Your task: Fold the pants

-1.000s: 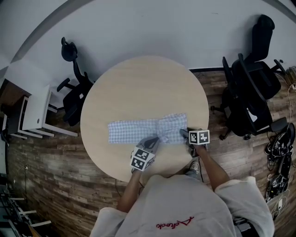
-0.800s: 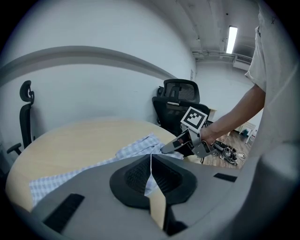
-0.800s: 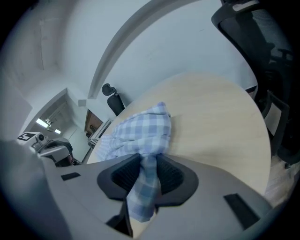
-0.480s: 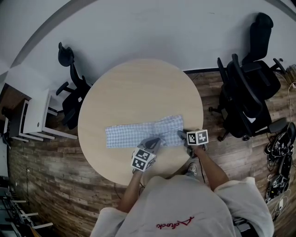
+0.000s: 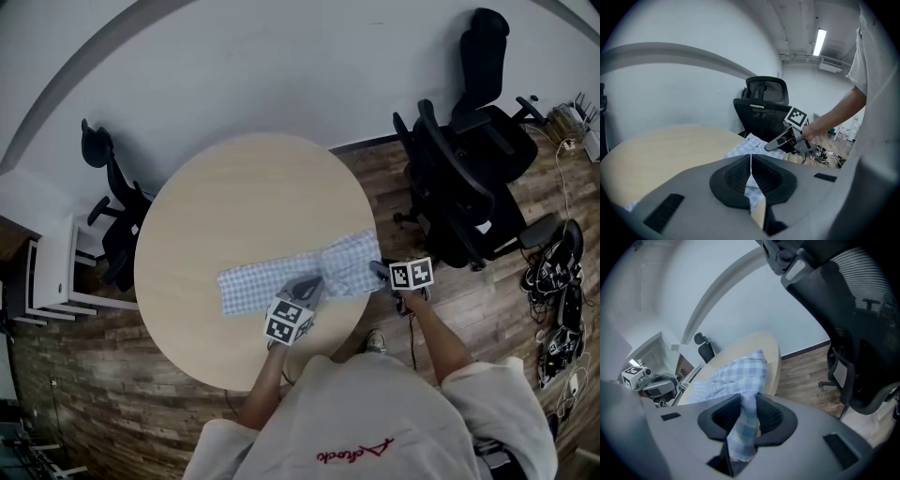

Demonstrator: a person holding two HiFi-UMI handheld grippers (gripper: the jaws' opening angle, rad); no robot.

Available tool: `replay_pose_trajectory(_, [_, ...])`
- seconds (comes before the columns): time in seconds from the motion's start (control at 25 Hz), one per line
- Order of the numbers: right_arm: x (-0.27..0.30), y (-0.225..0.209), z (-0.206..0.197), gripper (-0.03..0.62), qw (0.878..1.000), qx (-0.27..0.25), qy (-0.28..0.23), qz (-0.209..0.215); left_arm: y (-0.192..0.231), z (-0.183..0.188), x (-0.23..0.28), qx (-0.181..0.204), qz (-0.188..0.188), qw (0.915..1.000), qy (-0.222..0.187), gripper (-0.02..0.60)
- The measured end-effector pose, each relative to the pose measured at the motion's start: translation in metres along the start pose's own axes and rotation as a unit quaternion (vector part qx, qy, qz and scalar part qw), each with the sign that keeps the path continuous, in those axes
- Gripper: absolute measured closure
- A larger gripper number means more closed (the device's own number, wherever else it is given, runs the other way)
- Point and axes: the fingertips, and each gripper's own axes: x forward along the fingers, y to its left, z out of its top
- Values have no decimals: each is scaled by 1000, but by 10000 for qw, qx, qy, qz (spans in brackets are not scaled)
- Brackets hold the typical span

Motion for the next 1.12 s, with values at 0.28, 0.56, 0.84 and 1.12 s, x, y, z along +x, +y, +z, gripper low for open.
replay_pose_trajectory(0.28, [-23, -1, 9, 474, 9998, -104, -159, -83, -15, 2, 8, 69, -114, 9999, -38, 546])
replay_pose_trajectory(0.56, [-37, 55, 33, 474, 9980, -88, -615, 147, -13, -6, -12, 137, -158, 9997, -101, 546])
replay_pose_trajectory(0.84, [-31, 137, 46, 480, 9955, -591, -701, 249, -6, -18, -41, 119, -198, 9994, -244, 546])
replay_pose_trajectory(1.12, [11, 213, 40, 511, 9927, -1056, -519, 278, 24, -43, -90, -89, 76, 9991, -400, 546])
